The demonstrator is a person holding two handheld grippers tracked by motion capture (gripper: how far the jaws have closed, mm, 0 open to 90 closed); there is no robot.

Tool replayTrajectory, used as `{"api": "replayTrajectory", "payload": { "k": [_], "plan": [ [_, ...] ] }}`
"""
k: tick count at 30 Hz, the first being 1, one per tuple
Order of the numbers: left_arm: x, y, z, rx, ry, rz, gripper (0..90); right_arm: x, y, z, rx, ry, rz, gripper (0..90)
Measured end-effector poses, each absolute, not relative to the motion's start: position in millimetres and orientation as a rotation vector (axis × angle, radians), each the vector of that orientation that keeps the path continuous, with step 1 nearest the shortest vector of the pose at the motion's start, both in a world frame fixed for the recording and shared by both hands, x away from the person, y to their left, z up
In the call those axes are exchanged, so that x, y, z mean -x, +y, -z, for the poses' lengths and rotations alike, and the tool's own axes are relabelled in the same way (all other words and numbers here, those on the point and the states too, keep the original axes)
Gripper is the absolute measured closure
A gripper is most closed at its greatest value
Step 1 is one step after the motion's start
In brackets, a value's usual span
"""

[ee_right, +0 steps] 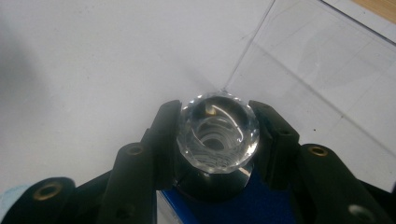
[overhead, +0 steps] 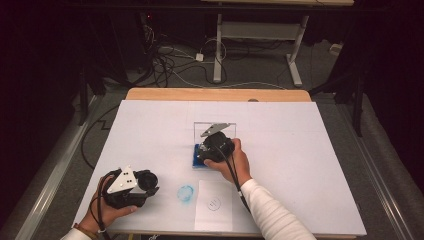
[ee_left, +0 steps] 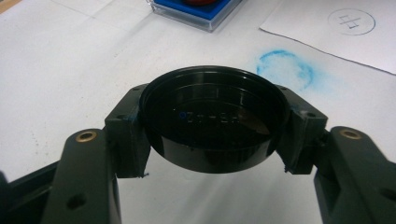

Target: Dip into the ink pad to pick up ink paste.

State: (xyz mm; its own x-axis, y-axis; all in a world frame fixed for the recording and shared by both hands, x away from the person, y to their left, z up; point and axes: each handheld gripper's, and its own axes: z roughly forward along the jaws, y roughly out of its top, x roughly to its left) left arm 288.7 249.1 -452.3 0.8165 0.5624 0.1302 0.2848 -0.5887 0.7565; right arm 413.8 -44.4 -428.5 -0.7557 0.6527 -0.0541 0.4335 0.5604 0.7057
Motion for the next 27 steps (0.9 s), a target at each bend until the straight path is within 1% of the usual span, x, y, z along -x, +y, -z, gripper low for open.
{"api": "replayTrajectory", "payload": {
  "k": [27],
  "plan": [
    [-288.0, 247.4, 452.3, -2.233, 0.613, -0.458, 36.2, -415.1, -44.7, 433.0, -0.902, 2.468, -1.017, 57.0]
  ]
}}
